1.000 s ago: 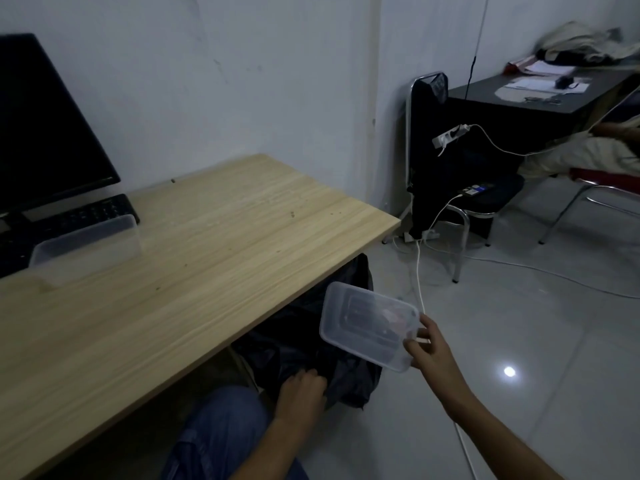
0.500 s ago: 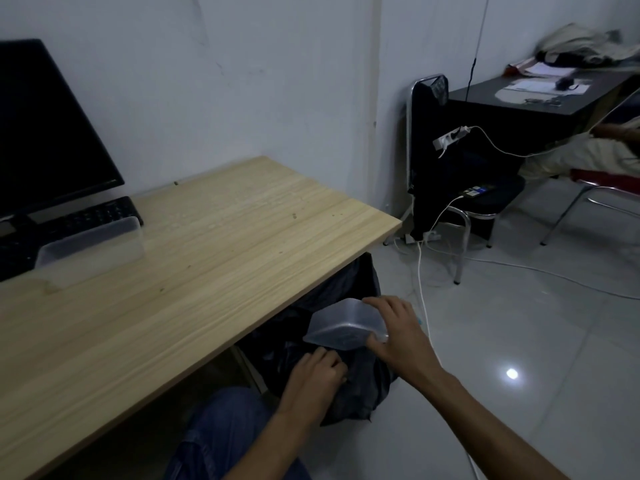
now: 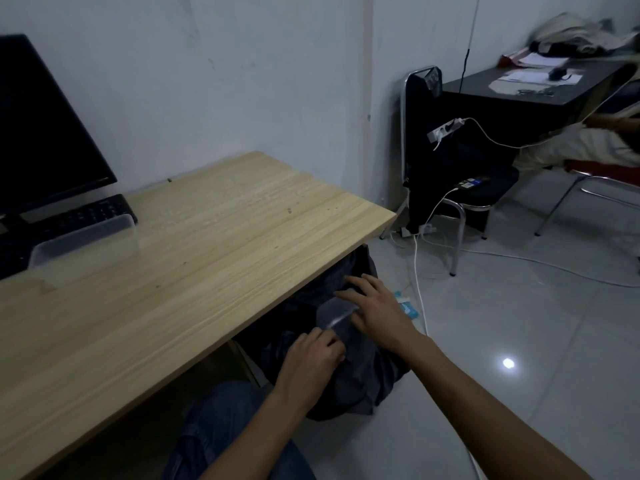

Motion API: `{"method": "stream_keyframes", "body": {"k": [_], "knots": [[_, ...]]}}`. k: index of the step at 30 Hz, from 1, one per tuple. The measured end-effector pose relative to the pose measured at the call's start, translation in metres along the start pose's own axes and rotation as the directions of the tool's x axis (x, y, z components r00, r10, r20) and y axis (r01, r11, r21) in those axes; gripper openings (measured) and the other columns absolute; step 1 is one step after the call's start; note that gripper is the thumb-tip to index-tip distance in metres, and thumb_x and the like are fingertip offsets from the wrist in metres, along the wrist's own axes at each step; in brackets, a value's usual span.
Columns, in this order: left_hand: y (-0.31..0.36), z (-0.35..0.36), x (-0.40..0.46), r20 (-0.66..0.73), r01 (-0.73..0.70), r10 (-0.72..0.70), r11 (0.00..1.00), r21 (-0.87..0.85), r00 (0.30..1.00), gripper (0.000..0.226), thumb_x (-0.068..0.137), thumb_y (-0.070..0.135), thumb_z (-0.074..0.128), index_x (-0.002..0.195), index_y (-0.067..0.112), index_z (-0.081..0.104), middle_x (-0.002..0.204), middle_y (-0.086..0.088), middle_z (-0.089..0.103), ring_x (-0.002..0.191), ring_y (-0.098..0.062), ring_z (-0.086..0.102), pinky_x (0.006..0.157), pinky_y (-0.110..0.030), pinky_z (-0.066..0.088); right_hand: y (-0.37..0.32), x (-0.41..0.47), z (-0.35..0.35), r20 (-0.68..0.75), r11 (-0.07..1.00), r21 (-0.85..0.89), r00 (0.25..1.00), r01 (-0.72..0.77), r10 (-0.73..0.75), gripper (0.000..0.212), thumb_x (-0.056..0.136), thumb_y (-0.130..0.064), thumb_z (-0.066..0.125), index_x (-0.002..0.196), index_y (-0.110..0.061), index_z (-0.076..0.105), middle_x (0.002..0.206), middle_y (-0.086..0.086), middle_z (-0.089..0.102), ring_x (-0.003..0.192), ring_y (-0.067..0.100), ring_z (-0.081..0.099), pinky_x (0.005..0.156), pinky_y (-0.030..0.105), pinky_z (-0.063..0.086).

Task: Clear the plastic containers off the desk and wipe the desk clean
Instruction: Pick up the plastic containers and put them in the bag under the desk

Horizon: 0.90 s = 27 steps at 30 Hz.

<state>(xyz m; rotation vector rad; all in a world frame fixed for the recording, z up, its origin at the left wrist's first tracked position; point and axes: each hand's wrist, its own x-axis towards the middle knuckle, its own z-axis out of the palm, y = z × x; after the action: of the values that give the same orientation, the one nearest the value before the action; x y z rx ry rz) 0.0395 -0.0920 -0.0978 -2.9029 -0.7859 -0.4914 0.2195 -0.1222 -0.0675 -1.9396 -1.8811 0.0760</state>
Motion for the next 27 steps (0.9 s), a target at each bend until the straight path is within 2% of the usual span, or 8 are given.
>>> {"method": "stream_keyframes", "body": {"k": [2, 5, 11, 15, 19, 21, 24, 27], "knots": [[0.001, 0.002, 0.000, 0.002, 0.000, 0.000, 1.000, 0.004, 1.000, 0.016, 0.069, 0.026, 0.081, 0.074, 0.025, 0.065, 0.078, 0.008, 0.059, 0.071, -0.014, 0.055, 0.055, -0.028, 0.043, 0.000, -0.005, 0.001, 0.009, 1.000, 0.019, 1.000, 0.018, -0.019, 0.049, 0.085, -0.013, 0.057, 0.132, -0.028, 0.056, 0.148, 0.002, 0.041, 0.138, 0.031, 0.030, 0.110, 0.045, 0.033], [0.001, 0.003, -0.001, 0.001, 0.019, -0.019, 1.000, -0.002, 1.000, 0.016, 0.071, 0.026, 0.081, 0.075, 0.025, 0.065, 0.082, 0.009, 0.059, 0.071, -0.013, 0.054, 0.056, -0.026, 0.042, -0.001, -0.016, 0.002, -0.040, 0.997, 0.080, 0.999, 0.015, -0.011, 0.044, 0.086, -0.011, 0.057, 0.128, -0.023, 0.060, 0.143, 0.002, 0.046, 0.133, 0.027, 0.035, 0.105, 0.041, 0.039], [0.008, 0.003, 0.001, -0.011, 0.074, -0.075, 0.995, -0.067, 0.997, 0.020, 0.071, 0.025, 0.082, 0.085, 0.019, 0.069, 0.082, 0.006, 0.061, 0.069, -0.014, 0.056, 0.053, -0.027, 0.044, -0.013, -0.030, 0.008, -0.098, 0.960, 0.275, 0.992, -0.048, 0.078, 0.040, 0.089, -0.012, 0.057, 0.128, -0.022, 0.059, 0.137, -0.002, 0.048, 0.129, 0.014, 0.038, 0.106, 0.020, 0.029], [0.010, -0.008, 0.004, -0.044, 0.156, -0.165, 0.975, -0.159, 0.985, 0.016, 0.072, 0.020, 0.080, 0.084, 0.019, 0.069, 0.086, 0.007, 0.063, 0.070, -0.012, 0.055, 0.052, -0.023, 0.041, -0.032, -0.025, -0.006, -0.178, 0.925, 0.378, 0.980, -0.017, 0.090, 0.035, 0.091, -0.011, 0.058, 0.124, -0.022, 0.061, 0.123, -0.008, 0.051, 0.116, 0.008, 0.046, 0.094, 0.003, 0.028], [0.002, -0.036, 0.005, -0.071, 0.176, -0.199, 0.953, -0.245, 0.978, 0.019, 0.084, 0.027, 0.069, 0.102, 0.022, 0.064, 0.098, 0.010, 0.058, 0.083, -0.009, 0.052, 0.061, -0.022, 0.043, -0.056, -0.012, -0.027, -0.329, 0.871, 0.478, 0.942, 0.113, 0.058, 0.032, 0.090, -0.005, 0.058, 0.117, -0.021, 0.065, 0.106, -0.007, 0.061, 0.099, 0.010, 0.058, 0.086, 0.018, 0.045], [-0.007, -0.053, 0.004, -0.101, 0.184, -0.219, 0.943, -0.278, 0.971, 0.021, 0.089, 0.031, 0.063, 0.108, 0.023, 0.062, 0.106, 0.010, 0.057, 0.092, -0.009, 0.051, 0.069, -0.025, 0.047, -0.071, -0.005, -0.037, -0.368, 0.839, 0.522, 0.928, 0.153, 0.060, 0.032, 0.089, -0.002, 0.060, 0.114, -0.022, 0.066, 0.100, -0.006, 0.065, 0.094, 0.007, 0.061, 0.082, 0.018, 0.048], [-0.023, -0.081, -0.002, -0.132, 0.199, -0.255, 0.922, -0.333, 0.958, 0.024, 0.090, 0.029, 0.061, 0.113, 0.021, 0.061, 0.111, 0.007, 0.058, 0.100, -0.013, 0.053, 0.076, -0.031, 0.048, -0.100, 0.007, -0.049, -0.336, 0.766, 0.620, 0.940, 0.169, 0.065, 0.030, 0.090, -0.006, 0.062, 0.108, -0.029, 0.066, 0.097, -0.010, 0.070, 0.090, 0.002, 0.064, 0.079, 0.013, 0.049], [-0.046, -0.111, -0.017, -0.199, 0.244, -0.327, 0.903, -0.353, 0.924, 0.021, 0.089, 0.023, 0.062, 0.109, 0.019, 0.062, 0.108, 0.004, 0.059, 0.097, -0.015, 0.054, 0.072, -0.036, 0.049, -0.134, 0.025, -0.055, -0.312, 0.711, 0.672, 0.950, 0.207, 0.019, 0.023, 0.089, -0.009, 0.065, 0.102, -0.028, 0.069, 0.093, -0.014, 0.073, 0.090, 0.003, 0.067, 0.077, 0.015, 0.050]]}}
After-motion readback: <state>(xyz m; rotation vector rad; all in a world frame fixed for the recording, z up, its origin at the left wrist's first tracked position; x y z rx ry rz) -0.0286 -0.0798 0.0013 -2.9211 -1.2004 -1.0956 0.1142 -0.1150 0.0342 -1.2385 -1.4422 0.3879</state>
